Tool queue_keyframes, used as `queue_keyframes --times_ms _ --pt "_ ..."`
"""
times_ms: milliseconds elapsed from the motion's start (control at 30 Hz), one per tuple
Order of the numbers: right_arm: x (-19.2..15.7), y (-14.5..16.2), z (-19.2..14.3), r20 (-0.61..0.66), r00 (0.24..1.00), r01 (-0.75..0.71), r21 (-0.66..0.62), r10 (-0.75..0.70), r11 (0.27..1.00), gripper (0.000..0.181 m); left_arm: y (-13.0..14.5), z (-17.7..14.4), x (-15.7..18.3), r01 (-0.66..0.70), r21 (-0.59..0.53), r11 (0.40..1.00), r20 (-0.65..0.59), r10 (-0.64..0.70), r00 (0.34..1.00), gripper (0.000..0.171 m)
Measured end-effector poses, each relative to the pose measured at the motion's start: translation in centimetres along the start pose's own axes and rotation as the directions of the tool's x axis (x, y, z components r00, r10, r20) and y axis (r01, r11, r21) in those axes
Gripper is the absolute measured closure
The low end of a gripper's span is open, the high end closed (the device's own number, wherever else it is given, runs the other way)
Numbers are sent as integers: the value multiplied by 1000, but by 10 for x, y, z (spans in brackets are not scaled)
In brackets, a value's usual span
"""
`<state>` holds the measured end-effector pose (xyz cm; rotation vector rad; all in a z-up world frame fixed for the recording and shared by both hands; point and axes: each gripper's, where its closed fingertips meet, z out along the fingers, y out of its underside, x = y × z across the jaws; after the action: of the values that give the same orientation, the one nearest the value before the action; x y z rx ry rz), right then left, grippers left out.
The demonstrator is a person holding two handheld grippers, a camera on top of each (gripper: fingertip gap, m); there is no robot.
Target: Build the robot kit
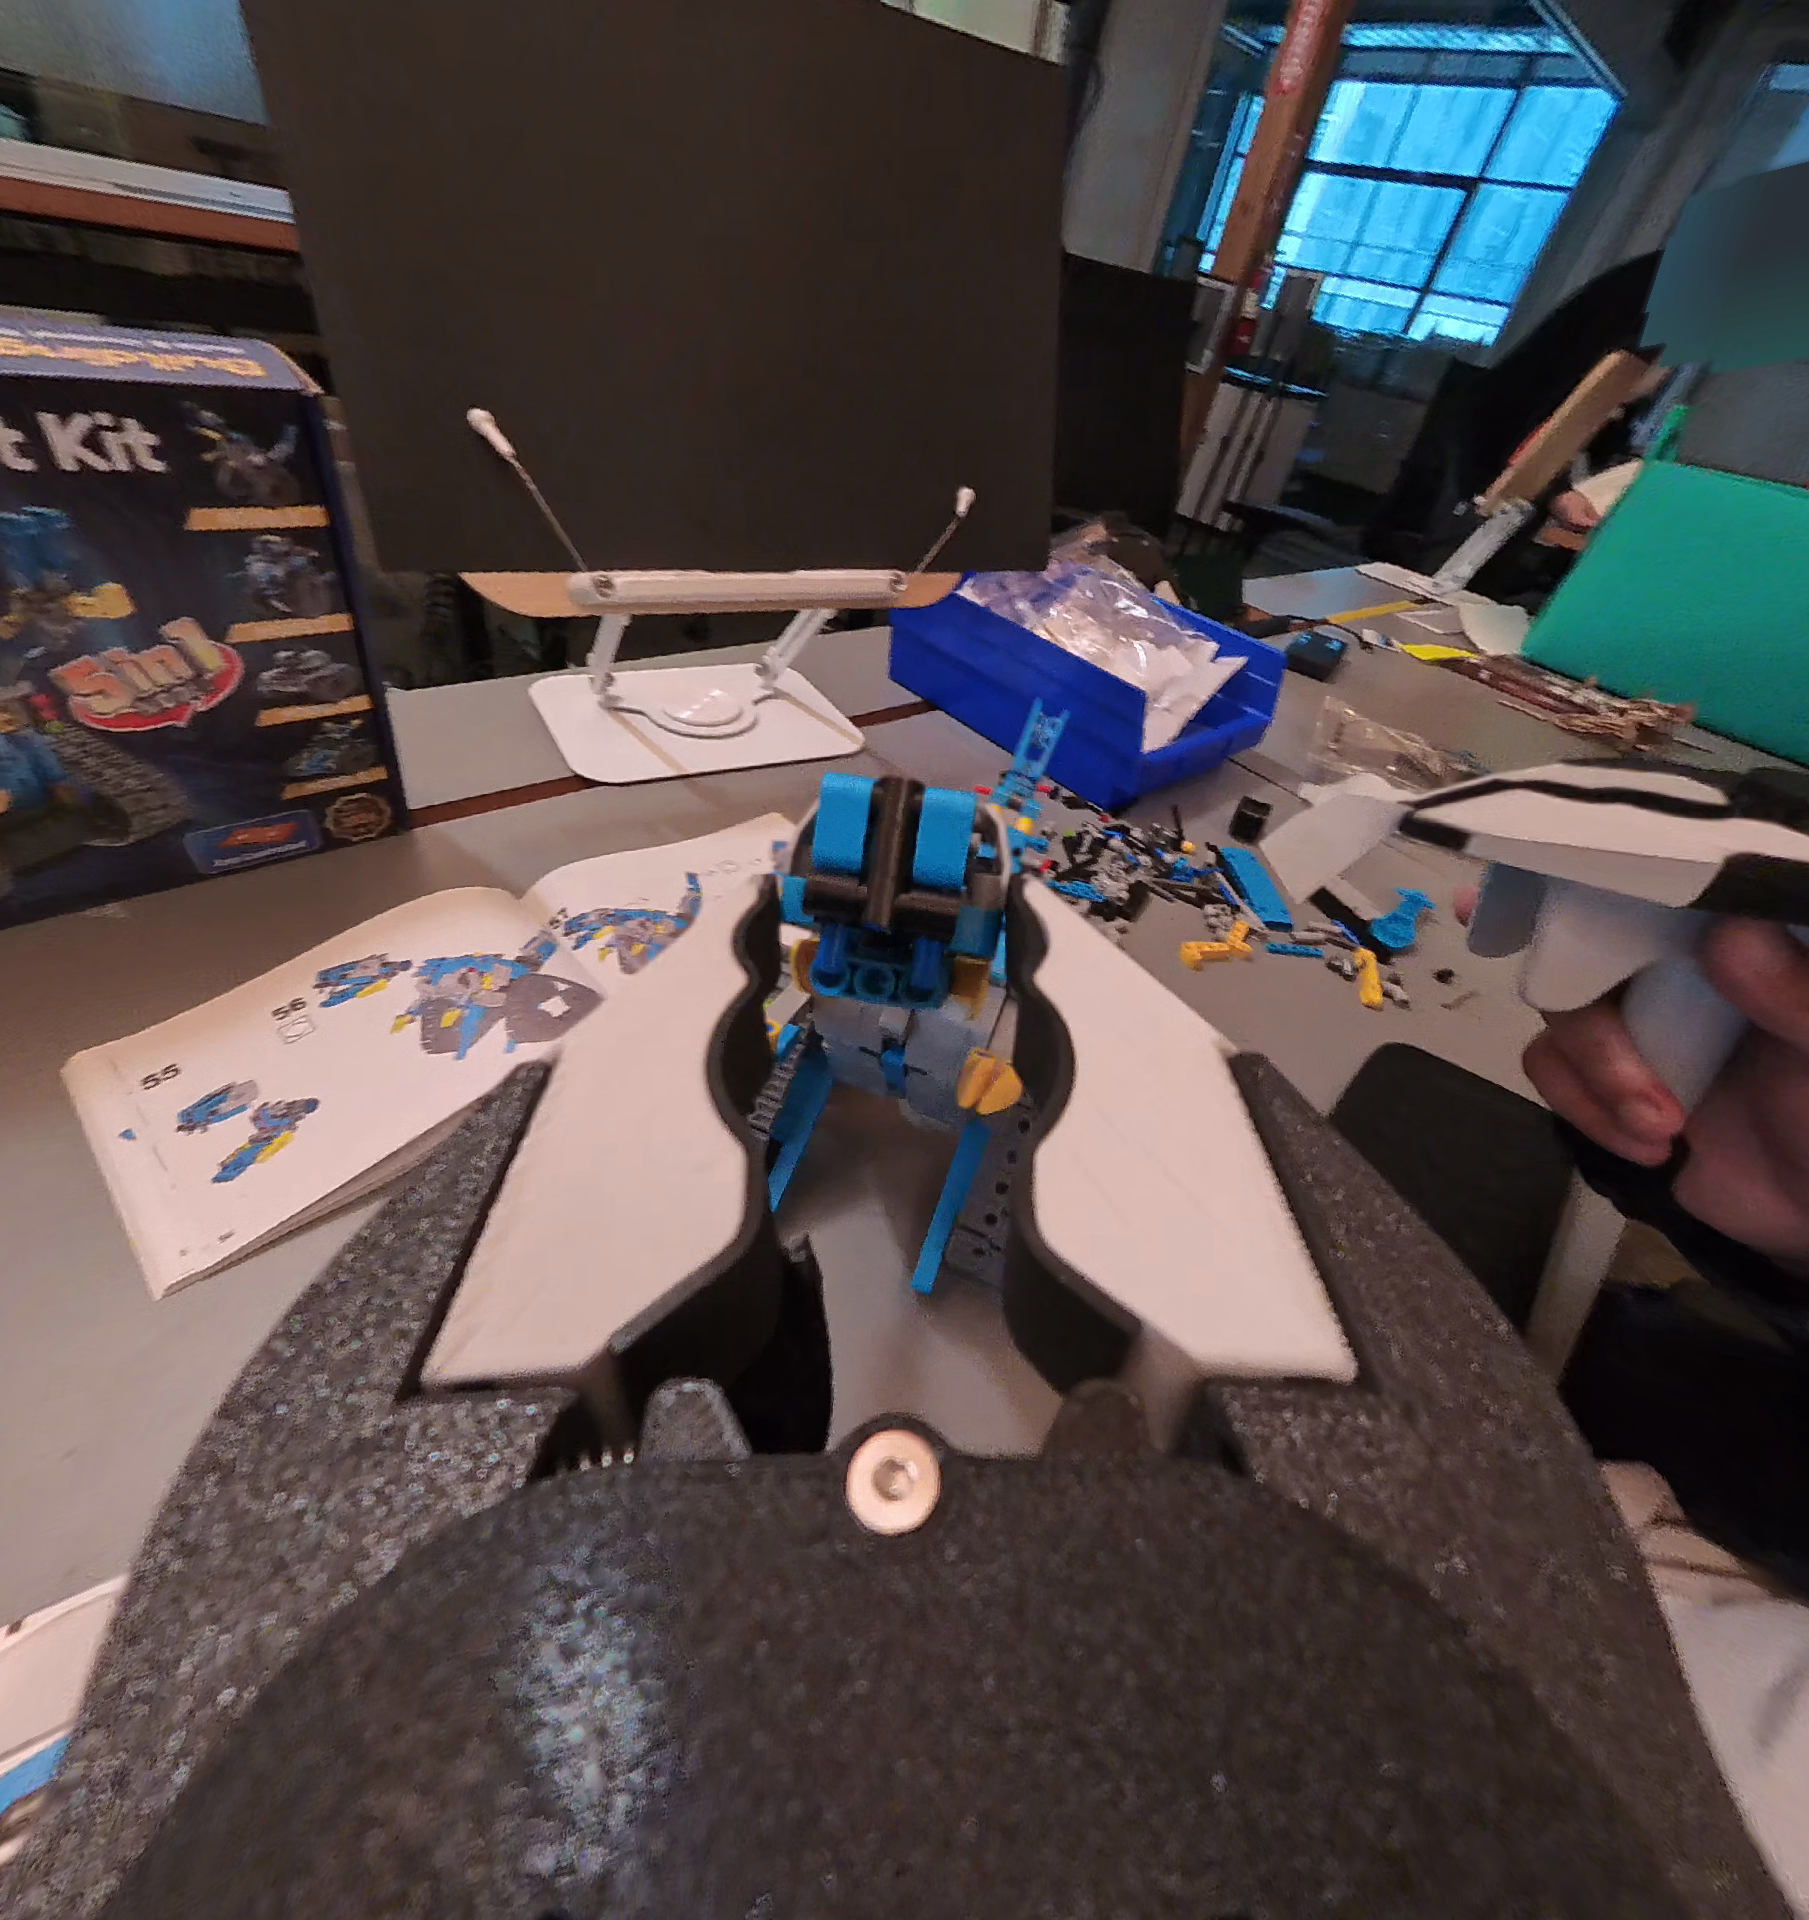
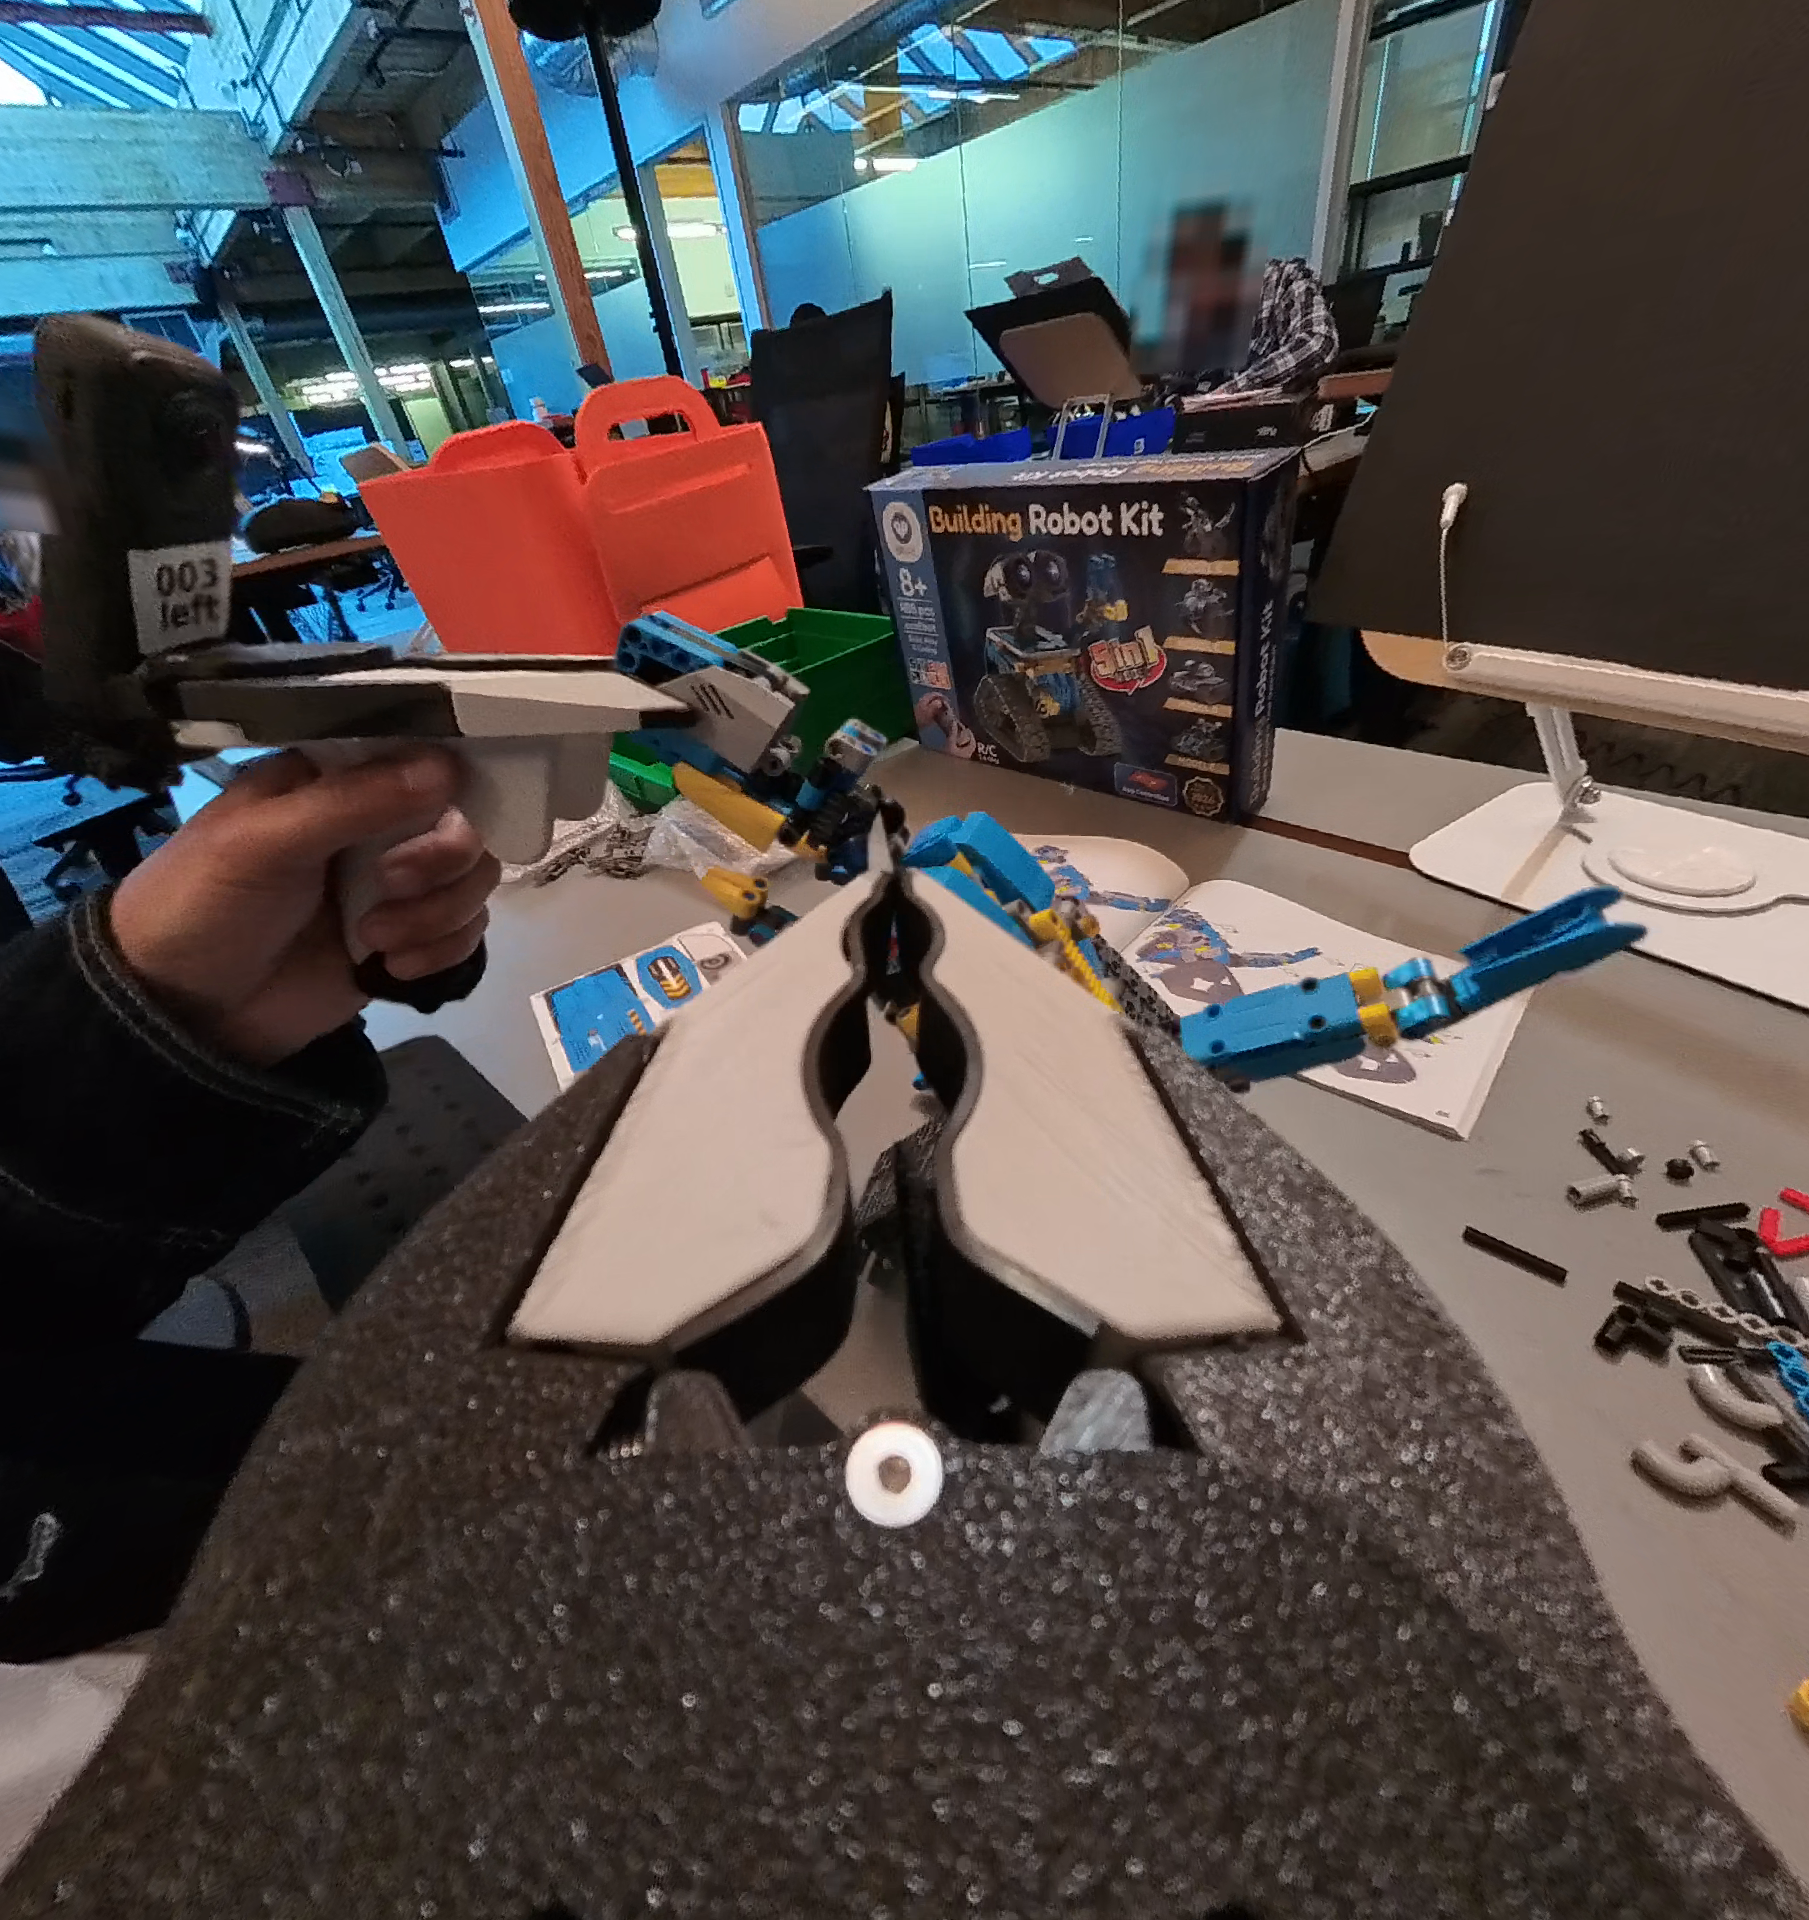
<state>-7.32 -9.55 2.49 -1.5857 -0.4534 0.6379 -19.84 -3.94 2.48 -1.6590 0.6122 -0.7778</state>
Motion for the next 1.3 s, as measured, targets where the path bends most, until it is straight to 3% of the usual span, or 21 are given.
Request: queue_keyframes --times_ms 133,300,367,700,900,1000,1133,1233,1300 --pt "2 4 -10 -10 1000 -7 -8 7 1000 181 5 3 7 69 -5 998 -40 -69 997 129" --pt "7 5 -16 -45 999 -15 -4 15 1000 181 7 5 23 -2 56 998 184 -9 983 129" --pt "7 8 -16 -52 999 -11 -12 10 1000 181 7 9 34 -34 56 998 208 21 978 129" --pt "14 7 -24 -107 992 -69 15 70 997 181 14 27 57 18 -37 999 -26 -19 999 128" --pt "4 -3 -22 -198 979 61 57 -49 996 181 9 29 62 -39 -60 997 -161 29 986 124" --pt "1 -7 -20 -272 957 132 95 -101 987 181 8 25 65 -50 -48 998 -217 39 975 114" --pt "-1 7 -17 -421 874 291 50 -244 955 181 4 10 56 -45 10 999 -227 46 973 107" --pt "-5 -1 -19 -586 697 514 7 -413 858 181 11 1 47 20 -21 1000 -212 -24 977 112" --pt "-11 -5 -11 -640 608 587 -35 -469 809 181 18 -3 42 79 -78 994 -184 -92 979 113"
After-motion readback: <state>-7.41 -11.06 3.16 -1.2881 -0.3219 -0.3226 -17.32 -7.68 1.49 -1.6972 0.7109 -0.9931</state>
